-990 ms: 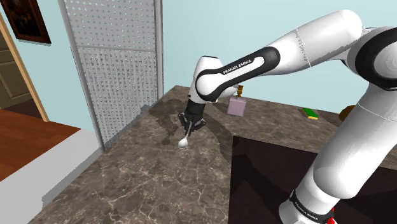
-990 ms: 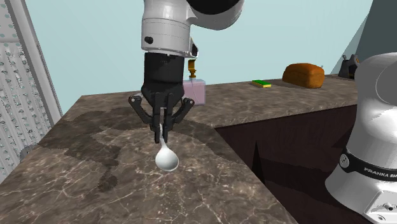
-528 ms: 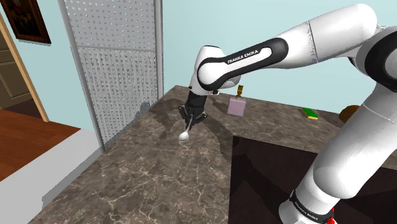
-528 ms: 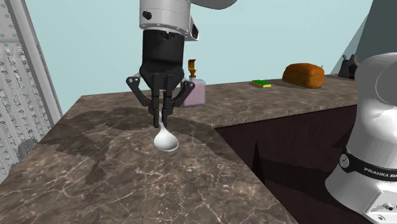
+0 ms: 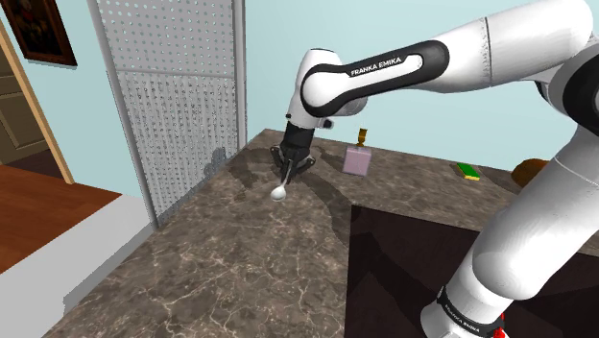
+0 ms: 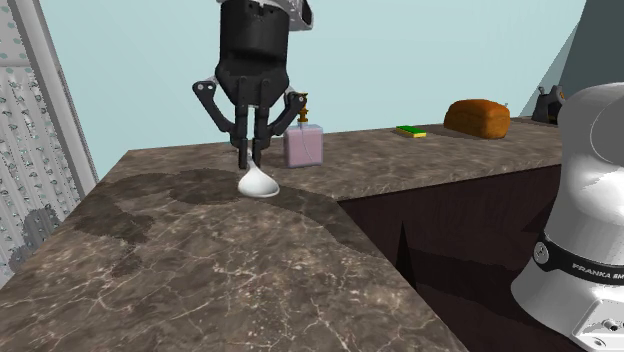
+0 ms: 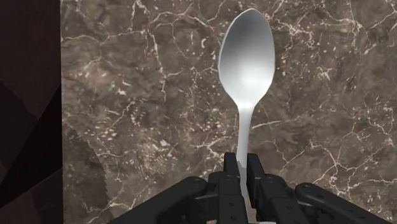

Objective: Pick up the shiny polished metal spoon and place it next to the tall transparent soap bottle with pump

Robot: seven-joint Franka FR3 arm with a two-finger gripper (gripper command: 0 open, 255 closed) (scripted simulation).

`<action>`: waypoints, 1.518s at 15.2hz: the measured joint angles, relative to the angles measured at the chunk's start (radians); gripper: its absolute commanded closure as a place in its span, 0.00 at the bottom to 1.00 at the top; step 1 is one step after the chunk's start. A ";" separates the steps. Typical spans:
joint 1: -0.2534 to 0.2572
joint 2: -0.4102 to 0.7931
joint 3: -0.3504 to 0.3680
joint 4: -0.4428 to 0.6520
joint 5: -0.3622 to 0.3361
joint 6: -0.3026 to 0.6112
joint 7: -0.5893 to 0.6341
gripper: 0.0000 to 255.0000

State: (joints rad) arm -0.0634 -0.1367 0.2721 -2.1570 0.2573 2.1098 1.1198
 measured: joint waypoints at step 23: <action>-0.037 -0.078 -0.061 0.185 -0.012 -0.276 -0.031 1.00</action>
State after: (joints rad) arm -0.1005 -0.2152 0.2112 -1.9722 0.2457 1.8339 1.0887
